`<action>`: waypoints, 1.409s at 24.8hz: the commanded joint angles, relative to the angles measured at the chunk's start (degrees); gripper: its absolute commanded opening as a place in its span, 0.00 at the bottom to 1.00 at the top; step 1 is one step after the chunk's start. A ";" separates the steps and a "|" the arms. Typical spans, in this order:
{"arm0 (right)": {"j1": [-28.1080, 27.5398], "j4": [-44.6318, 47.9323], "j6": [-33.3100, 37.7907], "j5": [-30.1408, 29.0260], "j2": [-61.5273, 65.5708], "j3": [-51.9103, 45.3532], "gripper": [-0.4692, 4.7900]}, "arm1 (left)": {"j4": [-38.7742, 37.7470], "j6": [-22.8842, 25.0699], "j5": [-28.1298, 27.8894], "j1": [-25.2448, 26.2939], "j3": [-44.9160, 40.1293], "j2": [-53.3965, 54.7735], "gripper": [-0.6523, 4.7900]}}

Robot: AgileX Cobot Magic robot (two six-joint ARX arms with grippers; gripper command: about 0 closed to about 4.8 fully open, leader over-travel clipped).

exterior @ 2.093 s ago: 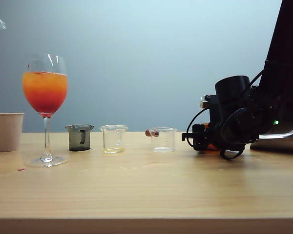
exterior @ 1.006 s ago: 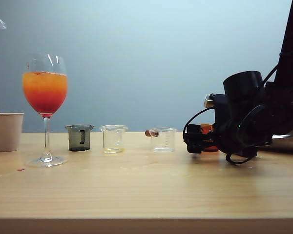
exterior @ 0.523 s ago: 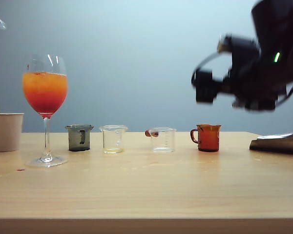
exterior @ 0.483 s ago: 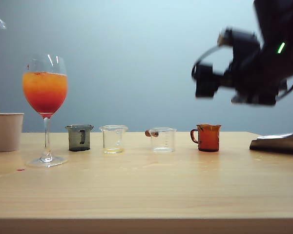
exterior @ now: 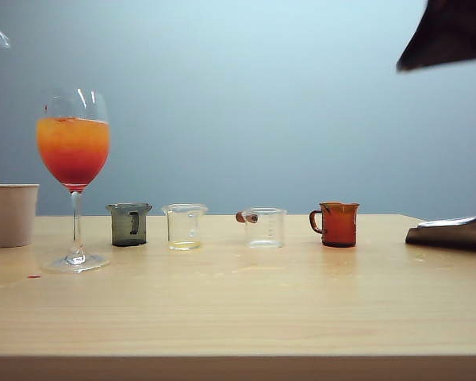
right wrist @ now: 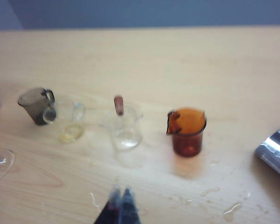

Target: Pick up the fourth measuring cup from the left, pour the grenadine inside into the goblet, and finally put the measuring cup back in its original place.

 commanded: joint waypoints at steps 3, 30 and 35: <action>-0.07 -10.95 0.46 -0.04 -11.54 0.09 0.08 | 0.48 0.00 -0.20 0.04 0.17 -0.15 0.11; -3.32 -9.49 -2.21 6.38 -39.74 -28.61 0.19 | 0.35 0.00 -0.20 11.17 -6.29 -35.93 0.11; -3.26 -12.44 -2.16 8.09 -39.74 -28.61 0.21 | -2.54 0.00 -0.20 13.49 -9.33 -40.83 0.11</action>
